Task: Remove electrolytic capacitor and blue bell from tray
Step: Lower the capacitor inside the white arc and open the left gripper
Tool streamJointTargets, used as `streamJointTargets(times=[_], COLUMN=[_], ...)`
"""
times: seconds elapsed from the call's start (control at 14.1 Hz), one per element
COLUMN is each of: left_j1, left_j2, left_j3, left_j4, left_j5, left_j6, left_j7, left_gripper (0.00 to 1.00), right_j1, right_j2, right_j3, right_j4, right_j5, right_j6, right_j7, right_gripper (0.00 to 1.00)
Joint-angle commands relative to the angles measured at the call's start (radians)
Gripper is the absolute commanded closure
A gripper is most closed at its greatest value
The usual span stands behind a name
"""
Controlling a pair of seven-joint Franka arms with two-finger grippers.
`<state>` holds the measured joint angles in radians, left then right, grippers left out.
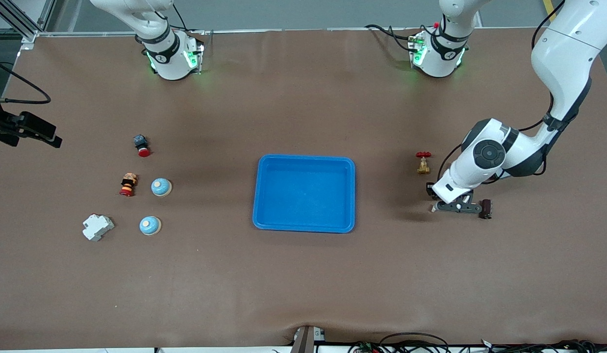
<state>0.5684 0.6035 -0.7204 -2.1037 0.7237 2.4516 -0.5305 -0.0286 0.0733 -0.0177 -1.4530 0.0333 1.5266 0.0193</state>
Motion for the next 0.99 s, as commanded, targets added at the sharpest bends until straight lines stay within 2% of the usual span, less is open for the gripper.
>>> streamJointTargets(times=[0.0, 0.21, 0.28, 0.5, 0.92], left_j1=[0.008, 0.008, 0.008, 0.01, 0.022], left_j2=[-0.002, 0.001, 0.002, -0.002, -0.039], left_j3=[-0.001, -0.001, -0.001, -0.001, -0.004], left_j4=[-0.009, -0.004, -0.004, -0.004, 0.008], left_j5=[0.028, 0.028, 0.028, 0.028, 0.026], left_j6=[0.021, 0.021, 0.021, 0.018, 0.01], left_j7=[-0.017, -0.017, -0.016, -0.016, -0.013], left_gripper=[1.0, 0.98, 0.65, 0.02, 0.0], right_j1=[-0.008, -0.008, -0.008, -0.008, -0.008], right_j2=[-0.017, -0.017, -0.017, -0.015, -0.017], right_j3=[0.005, 0.005, 0.005, 0.005, 0.005], right_j4=[-0.001, -0.001, -0.001, -0.001, -0.001], right_j5=[-0.01, -0.009, -0.009, -0.009, -0.01], right_j6=[-0.005, -0.003, -0.003, -0.002, -0.002], right_j7=[-0.01, -0.01, -0.01, -0.01, -0.009], right_gripper=[0.0, 0.0, 0.0, 0.0, 0.0])
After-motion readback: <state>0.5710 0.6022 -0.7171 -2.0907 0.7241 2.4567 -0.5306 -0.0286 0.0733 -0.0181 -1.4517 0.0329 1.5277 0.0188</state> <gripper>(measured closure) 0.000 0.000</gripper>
